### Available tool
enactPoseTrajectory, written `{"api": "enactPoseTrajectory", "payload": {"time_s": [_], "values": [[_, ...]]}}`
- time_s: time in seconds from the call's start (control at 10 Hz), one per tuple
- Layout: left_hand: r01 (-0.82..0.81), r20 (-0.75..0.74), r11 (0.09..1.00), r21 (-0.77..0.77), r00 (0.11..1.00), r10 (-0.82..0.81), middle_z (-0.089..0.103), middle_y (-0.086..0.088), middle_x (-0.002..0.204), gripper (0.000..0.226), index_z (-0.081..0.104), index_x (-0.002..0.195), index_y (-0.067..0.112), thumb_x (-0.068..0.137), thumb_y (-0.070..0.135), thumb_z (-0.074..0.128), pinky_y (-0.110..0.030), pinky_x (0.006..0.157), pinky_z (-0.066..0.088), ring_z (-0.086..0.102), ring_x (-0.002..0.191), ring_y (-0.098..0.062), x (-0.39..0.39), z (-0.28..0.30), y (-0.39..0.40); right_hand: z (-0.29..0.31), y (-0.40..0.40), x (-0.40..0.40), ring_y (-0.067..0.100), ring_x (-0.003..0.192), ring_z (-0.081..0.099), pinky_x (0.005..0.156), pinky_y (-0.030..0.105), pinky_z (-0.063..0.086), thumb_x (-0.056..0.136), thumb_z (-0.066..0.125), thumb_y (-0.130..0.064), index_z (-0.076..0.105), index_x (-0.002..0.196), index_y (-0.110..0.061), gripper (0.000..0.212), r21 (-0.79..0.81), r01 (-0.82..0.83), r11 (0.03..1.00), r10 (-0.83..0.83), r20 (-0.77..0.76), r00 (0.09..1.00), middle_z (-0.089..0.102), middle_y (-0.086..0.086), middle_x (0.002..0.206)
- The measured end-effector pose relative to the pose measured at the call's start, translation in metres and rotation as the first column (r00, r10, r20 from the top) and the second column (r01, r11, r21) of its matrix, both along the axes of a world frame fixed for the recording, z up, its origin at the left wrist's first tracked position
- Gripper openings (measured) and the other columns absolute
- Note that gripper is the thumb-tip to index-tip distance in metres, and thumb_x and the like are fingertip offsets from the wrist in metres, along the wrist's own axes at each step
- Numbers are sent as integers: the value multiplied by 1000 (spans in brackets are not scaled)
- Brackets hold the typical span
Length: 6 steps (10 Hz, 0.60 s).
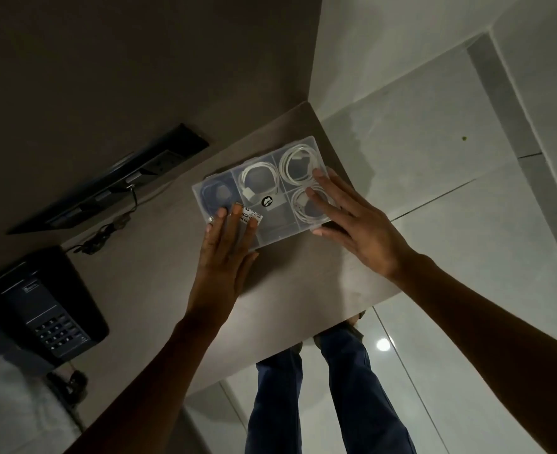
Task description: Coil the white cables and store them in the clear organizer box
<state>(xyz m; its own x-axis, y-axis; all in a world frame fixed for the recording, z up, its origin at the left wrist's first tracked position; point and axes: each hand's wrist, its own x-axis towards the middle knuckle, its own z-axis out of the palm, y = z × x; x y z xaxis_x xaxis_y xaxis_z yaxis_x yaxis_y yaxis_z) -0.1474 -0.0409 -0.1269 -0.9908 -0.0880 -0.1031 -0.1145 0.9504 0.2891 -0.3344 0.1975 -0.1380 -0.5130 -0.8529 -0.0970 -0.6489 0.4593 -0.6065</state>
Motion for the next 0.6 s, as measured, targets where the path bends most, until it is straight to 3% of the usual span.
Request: {"api": "enactPoseTrajectory", "payload": {"time_s": [0.1, 0.2, 0.3, 0.4, 0.5, 0.6], "values": [[-11, -41, 996, -83, 999, 8, 30, -21, 171, 50, 27, 165, 13, 119, 31, 22, -56, 133, 21, 25, 160, -44, 1, -12, -1, -8, 0, 7, 30, 165, 14, 132, 41, 25, 109, 56, -22, 27, 166, -9, 65, 23, -8, 1000, 11, -142, 990, 20, 14, 176], [-51, -52, 993, -105, 998, 46, 27, -20, 173, 50, 29, 165, 13, 118, 31, 31, -50, 135, 13, 22, 162, -42, 2, -19, 5, -14, -1, 11, 31, 163, 20, 134, 39, 18, 116, 34, -27, 29, 165, -12, 52, 14, 6, 1000, -2, -282, 959, 27, 14, 174], [-101, -28, 992, -79, 995, 99, 25, -19, 174, 52, 30, 166, 14, 117, 33, 30, -52, 135, 13, 19, 163, -41, -7, -20, 6, -17, -13, 9, 30, 163, 18, 134, 32, 2, 117, 36, -25, 28, 166, -11, 52, 92, 58, 994, -13, -430, 903, 25, 13, 175], [-200, -10, 979, -37, 980, 200, 20, -17, 175, 54, 30, 166, 16, 114, 31, 38, -52, 135, 11, 14, 164, -40, -20, -18, 6, -8, -33, 9, 27, 163, 21, 133, 26, 14, 108, 61, -15, 36, 162, -6, 60, -1, 183, 983, -176, -277, 945, 31, 14, 173], [-248, 27, 969, 15, 968, 248, 20, -14, 176, 61, 30, 165, 19, 109, 29, 51, -56, 132, 18, 13, 164, -37, -32, -5, 5, 9, -44, 9, 24, 163, 21, 131, 37, 29, 106, 65, -13, 33, 164, -8, 66, -36, 247, 968, -249, -77, 966, 27, 10, 175], [-240, 33, 969, 62, 971, 238, 21, -12, 176, 70, 31, 165, 17, 105, 28, 65, -59, 131, 25, 14, 165, -34, -30, 8, 5, 20, -44, 23, 27, 163, 23, 127, 45, 37, 106, 65, -21, 29, 166, -12, 70, 0, 306, 952, -305, -69, 950, 24, 7, 176]]}}
